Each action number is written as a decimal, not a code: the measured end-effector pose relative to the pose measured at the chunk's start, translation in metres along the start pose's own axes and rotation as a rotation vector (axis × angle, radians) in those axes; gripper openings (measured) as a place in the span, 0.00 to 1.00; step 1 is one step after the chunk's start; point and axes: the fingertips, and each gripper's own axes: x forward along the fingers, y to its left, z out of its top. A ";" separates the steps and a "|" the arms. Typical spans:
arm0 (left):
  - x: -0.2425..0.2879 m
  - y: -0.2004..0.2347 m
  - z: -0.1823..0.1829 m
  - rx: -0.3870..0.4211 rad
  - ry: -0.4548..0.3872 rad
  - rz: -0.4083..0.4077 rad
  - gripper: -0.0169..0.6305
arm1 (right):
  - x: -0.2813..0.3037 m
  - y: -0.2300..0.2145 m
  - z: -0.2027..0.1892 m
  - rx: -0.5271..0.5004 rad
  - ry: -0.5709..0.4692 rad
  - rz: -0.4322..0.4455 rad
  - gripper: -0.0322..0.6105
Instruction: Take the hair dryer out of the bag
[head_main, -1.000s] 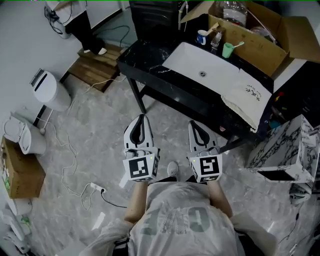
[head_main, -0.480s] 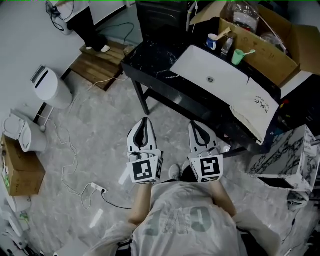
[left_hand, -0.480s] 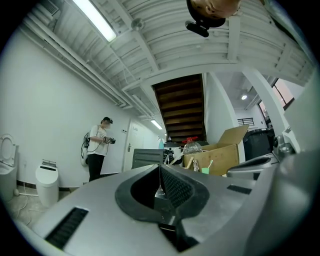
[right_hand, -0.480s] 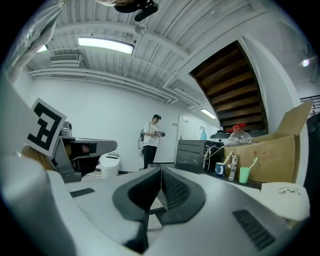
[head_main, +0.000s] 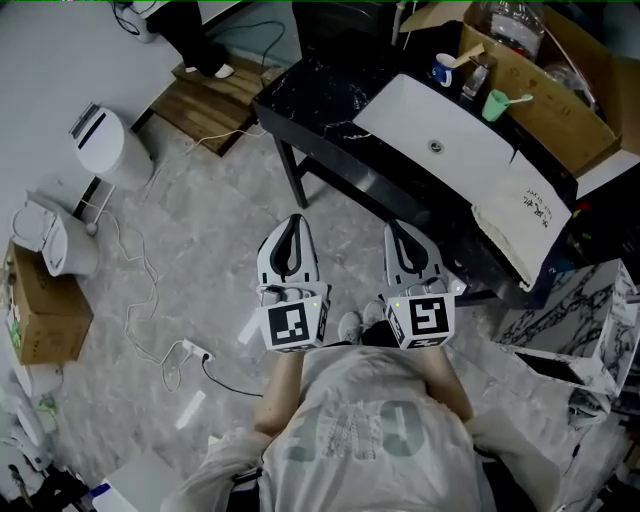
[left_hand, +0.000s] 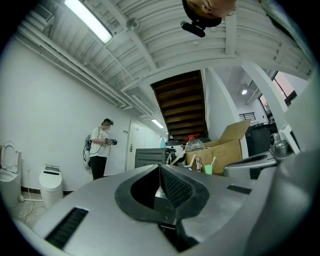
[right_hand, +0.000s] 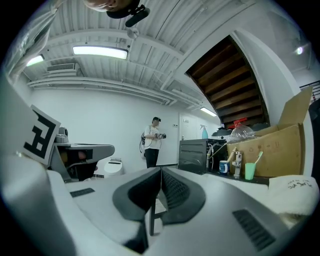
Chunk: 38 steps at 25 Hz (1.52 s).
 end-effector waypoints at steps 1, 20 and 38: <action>0.001 -0.001 0.000 -0.001 0.002 0.004 0.07 | 0.000 -0.002 0.000 0.001 0.001 0.003 0.10; 0.020 -0.026 0.005 0.009 -0.001 0.028 0.08 | 0.006 -0.037 0.006 0.051 -0.049 0.045 0.10; 0.059 -0.066 0.001 -0.041 0.000 -0.092 0.52 | 0.000 -0.094 0.006 0.112 -0.080 -0.053 0.56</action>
